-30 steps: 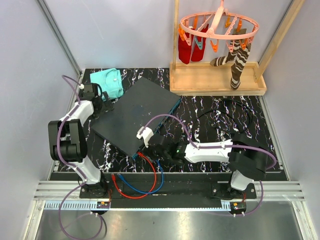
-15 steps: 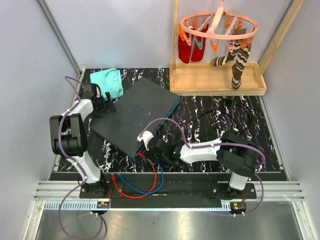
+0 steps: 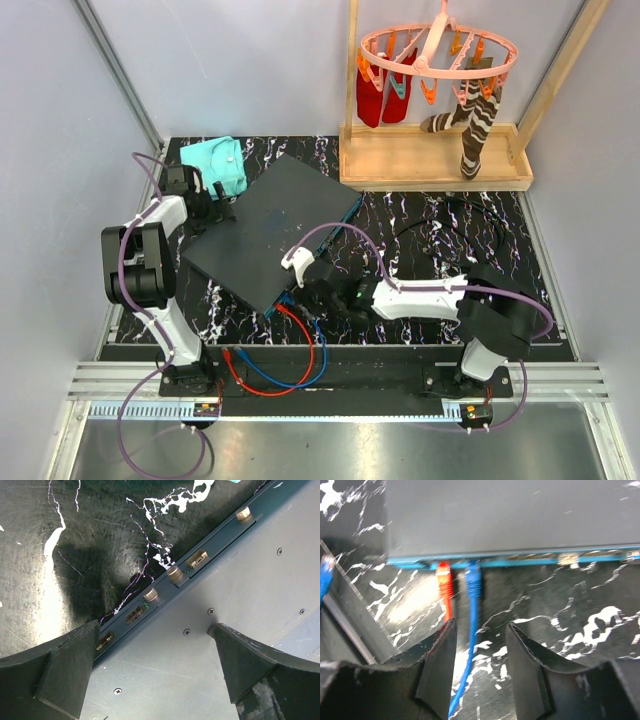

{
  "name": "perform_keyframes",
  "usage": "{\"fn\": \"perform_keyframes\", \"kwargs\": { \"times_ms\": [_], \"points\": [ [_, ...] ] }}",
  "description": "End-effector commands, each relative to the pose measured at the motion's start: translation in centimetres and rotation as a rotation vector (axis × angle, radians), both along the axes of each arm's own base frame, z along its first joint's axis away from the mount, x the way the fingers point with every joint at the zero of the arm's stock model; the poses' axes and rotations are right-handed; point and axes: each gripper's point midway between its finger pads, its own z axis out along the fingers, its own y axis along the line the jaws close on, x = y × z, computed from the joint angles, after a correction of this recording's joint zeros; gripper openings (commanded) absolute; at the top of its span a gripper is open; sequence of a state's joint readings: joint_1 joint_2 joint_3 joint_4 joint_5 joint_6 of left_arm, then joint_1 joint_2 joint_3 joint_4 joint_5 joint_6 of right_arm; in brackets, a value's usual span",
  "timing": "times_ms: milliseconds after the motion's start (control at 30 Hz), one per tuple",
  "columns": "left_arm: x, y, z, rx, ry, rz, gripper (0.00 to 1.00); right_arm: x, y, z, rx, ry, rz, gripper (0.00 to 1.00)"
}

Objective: Insert the plug into the switch port
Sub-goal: Insert the connector into the switch port.

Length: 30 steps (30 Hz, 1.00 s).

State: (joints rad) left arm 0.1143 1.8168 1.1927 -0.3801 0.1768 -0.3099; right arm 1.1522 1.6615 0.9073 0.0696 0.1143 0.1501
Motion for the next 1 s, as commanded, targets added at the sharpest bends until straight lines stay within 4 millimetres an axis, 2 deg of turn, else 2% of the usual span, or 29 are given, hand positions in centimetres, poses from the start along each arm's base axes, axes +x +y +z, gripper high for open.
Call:
{"fn": "perform_keyframes", "kwargs": {
  "times_ms": [0, 100, 500, 600, 733, 867, 967],
  "points": [
    [-1.4, -0.7, -2.6, -0.006, 0.101, -0.026, 0.99, 1.7, -0.5, 0.7, -0.003, -0.017, -0.031, 0.5],
    [-1.5, -0.6, -2.9, 0.0, 0.117, -0.03, 0.99, 1.5, -0.2, 0.1, -0.01, 0.002, -0.005, 0.47],
    [-1.8, -1.1, -3.8, -0.003, 0.154, -0.038, 0.99, 0.1, 2.2, -0.2, 0.027, 0.07, 0.1, 0.45],
    [-1.8, -1.2, -3.8, -0.002, 0.156, -0.042, 0.99, 0.1, 2.5, -0.8, 0.02, 0.08, 0.107, 0.44],
    [-2.0, -1.3, -3.9, 0.01, 0.168, -0.046, 0.99, 0.0, 2.6, -2.6, -0.009, 0.103, 0.108, 0.42],
    [-2.1, -1.4, -4.1, 0.016, 0.175, -0.051, 0.99, 0.0, 3.0, -3.3, -0.007, 0.115, 0.112, 0.4],
    [-2.3, -1.4, -4.2, 0.021, 0.189, -0.057, 0.99, 0.3, 3.4, -3.6, -0.002, 0.108, 0.109, 0.33]
  ]
}}
